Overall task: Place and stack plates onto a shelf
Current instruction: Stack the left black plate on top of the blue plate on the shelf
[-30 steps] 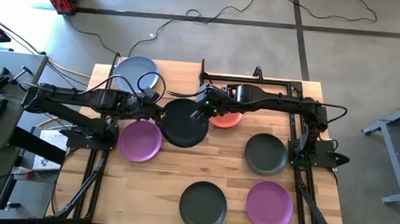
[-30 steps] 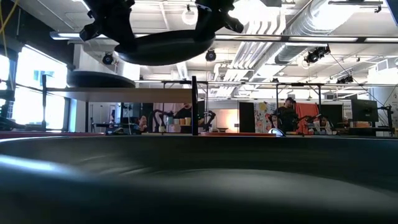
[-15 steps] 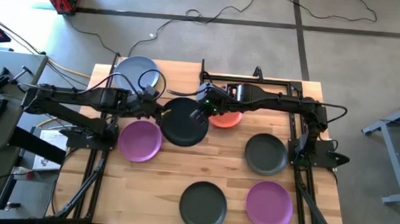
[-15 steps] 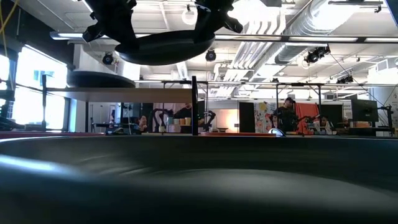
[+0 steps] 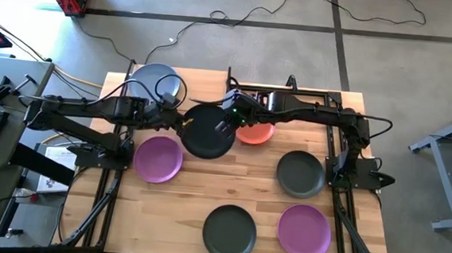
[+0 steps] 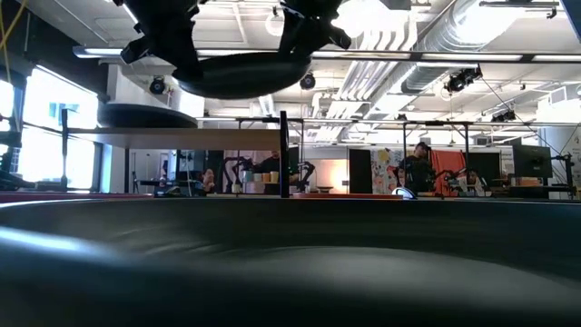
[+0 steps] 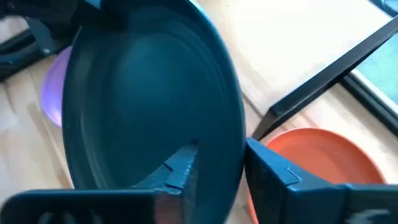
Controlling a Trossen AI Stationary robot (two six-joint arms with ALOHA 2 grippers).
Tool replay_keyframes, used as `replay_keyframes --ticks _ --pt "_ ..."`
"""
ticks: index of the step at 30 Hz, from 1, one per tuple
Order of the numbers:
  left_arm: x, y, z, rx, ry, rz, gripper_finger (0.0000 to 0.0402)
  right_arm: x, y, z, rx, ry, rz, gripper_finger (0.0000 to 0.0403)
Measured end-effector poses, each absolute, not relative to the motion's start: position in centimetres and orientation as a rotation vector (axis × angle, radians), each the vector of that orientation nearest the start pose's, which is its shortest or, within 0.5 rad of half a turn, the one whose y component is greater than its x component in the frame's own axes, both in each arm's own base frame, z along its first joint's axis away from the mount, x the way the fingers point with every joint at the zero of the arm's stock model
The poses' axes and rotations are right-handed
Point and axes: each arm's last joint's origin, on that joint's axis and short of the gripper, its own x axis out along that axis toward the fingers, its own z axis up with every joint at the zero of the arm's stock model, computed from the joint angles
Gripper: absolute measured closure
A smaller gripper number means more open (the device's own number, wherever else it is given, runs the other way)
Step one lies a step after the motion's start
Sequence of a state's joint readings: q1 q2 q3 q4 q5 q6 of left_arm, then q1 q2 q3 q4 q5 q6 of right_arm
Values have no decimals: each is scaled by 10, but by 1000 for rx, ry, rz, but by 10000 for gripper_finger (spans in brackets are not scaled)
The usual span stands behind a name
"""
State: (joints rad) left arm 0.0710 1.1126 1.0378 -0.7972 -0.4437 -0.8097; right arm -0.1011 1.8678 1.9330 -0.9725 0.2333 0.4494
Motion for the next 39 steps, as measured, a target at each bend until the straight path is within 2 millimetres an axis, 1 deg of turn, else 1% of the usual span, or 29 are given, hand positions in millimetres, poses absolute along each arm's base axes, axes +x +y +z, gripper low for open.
replay_keyframes --ticks 2,6,11,13,18,25,29,34,39 --pt "207 32 310 -583 620 820 400 392 -52 360 338 822 -509 280" --pt "195 43 312 -608 641 876 400 386 -65 380 300 774 -503 260" --pt "177 58 320 -654 590 954 401 380 -82 399 225 734 -500 254" --pt "168 65 323 -672 559 991 401 378 -88 403 200 729 -504 253" --pt "141 77 329 -714 527 1108 401 374 -101 402 150 757 -513 253" --pt "110 85 339 -769 404 1232 401 368 -117 401 92 800 -522 253" --pt "93 90 338 -786 398 1352 401 366 -124 400 73 809 -529 253" --pt "79 99 338 -801 367 1472 401 363 -131 400 57 816 -536 253" --pt "70 106 338 -830 351 1535 401 362 -135 400 60 816 -547 253"
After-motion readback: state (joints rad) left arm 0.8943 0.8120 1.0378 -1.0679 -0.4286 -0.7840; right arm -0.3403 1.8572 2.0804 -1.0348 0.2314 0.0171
